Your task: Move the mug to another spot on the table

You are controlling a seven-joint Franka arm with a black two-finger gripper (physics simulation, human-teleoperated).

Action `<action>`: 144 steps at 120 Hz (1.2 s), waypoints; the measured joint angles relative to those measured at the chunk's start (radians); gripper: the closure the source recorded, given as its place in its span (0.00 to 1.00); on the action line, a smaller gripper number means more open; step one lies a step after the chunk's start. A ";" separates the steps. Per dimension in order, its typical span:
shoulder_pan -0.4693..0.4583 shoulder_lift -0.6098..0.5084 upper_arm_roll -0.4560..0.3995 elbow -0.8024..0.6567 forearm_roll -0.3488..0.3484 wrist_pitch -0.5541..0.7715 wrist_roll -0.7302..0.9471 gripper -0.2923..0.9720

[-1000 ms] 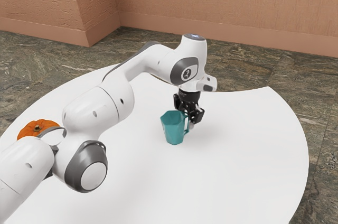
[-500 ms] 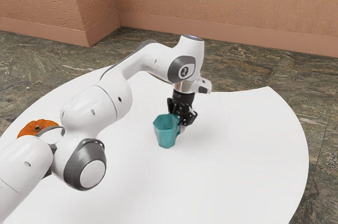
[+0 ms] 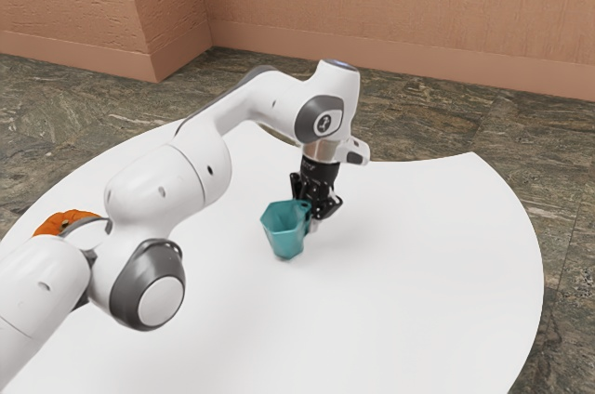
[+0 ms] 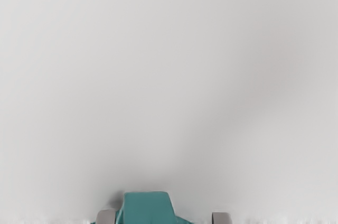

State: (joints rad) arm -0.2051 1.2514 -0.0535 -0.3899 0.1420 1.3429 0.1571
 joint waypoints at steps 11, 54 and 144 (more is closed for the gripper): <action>0.000 -0.020 -0.001 -0.020 0.004 -0.005 -0.001 0.75; 0.094 -0.089 -0.003 -0.070 0.010 -0.050 -0.016 0.76; 0.181 -0.068 -0.016 -0.064 0.016 -0.137 -0.287 0.82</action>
State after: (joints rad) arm -0.0243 1.1829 -0.0692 -0.4542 0.1576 1.2054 -0.1301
